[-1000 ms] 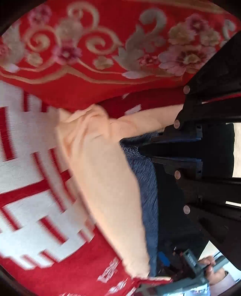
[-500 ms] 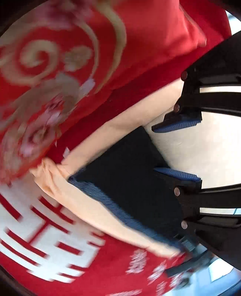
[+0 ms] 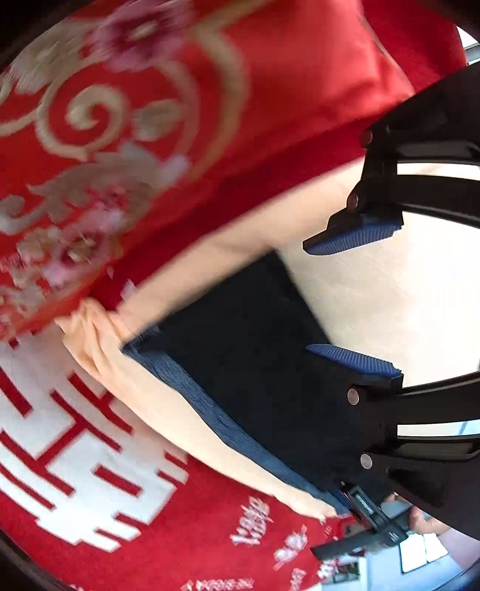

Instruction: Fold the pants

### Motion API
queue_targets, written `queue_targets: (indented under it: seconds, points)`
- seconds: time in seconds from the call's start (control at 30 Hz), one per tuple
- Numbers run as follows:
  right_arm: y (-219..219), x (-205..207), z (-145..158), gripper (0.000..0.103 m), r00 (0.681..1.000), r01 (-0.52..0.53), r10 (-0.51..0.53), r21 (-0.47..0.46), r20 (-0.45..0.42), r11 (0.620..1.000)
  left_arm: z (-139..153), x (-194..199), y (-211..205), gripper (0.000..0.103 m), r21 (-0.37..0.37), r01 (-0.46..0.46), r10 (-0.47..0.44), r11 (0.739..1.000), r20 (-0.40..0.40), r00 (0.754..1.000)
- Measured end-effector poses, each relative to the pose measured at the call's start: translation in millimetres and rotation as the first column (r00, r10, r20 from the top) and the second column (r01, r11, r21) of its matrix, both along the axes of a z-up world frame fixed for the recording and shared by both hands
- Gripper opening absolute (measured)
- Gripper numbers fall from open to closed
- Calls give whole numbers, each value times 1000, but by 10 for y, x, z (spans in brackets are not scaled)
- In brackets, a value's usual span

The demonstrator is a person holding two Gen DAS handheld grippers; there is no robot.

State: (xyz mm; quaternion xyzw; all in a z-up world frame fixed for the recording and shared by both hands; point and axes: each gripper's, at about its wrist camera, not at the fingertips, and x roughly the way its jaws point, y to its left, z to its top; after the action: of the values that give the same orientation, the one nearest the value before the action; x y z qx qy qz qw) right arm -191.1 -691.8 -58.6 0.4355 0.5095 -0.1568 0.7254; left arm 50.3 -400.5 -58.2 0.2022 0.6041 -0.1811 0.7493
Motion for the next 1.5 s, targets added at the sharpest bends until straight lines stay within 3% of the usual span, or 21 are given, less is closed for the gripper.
queue_targets:
  seconds: [0.23, 0.53, 0.77, 0.9, 1.0, 1.2, 1.3, 1.37, 1.5]
  points:
    - [758, 0, -95, 55, 996, -84, 84, 106, -2, 991, 90, -116, 621, 85, 23, -71, 71, 997, -20, 997]
    - [1976, 521, -36, 55, 972, -237, 235, 145, 27, 961, 60, -127, 1440, 85, -6, -104, 104, 995, -43, 994]
    - [3036, 1017, -1, 55, 943, -333, 328, 175, 55, 927, 165, 195, 2317, 85, -27, -113, 112, 993, -19, 993]
    - [3682, 1439, -33, 55, 909, -416, 409, 194, 79, 888, 216, 475, 2840, 85, -11, -153, 153, 988, 11, 988]
    - [4064, 1812, 63, 55, 857, -516, 504, 153, 110, 843, 253, 678, 3222, 85, 0, -203, 203, 979, 38, 978]
    - [4723, 3073, 411, 55, 677, -719, 720, -68, 154, 691, 231, 1167, 3624, 85, -39, -234, 237, 971, 127, 963]
    - [5053, 3684, 388, 55, 601, -779, 792, -145, 105, 610, 36, 1411, 3764, 85, -40, -260, 263, 965, 103, 959]
    - [5251, 3966, 297, 55, 553, -810, 832, -199, 54, 551, -26, 1365, 3801, 85, -37, -276, 278, 960, 88, 956]
    - [5618, 4321, -24, 55, 445, -877, 893, -233, -61, 421, -83, 1325, 3935, 85, -115, -272, 280, 955, 59, 958]
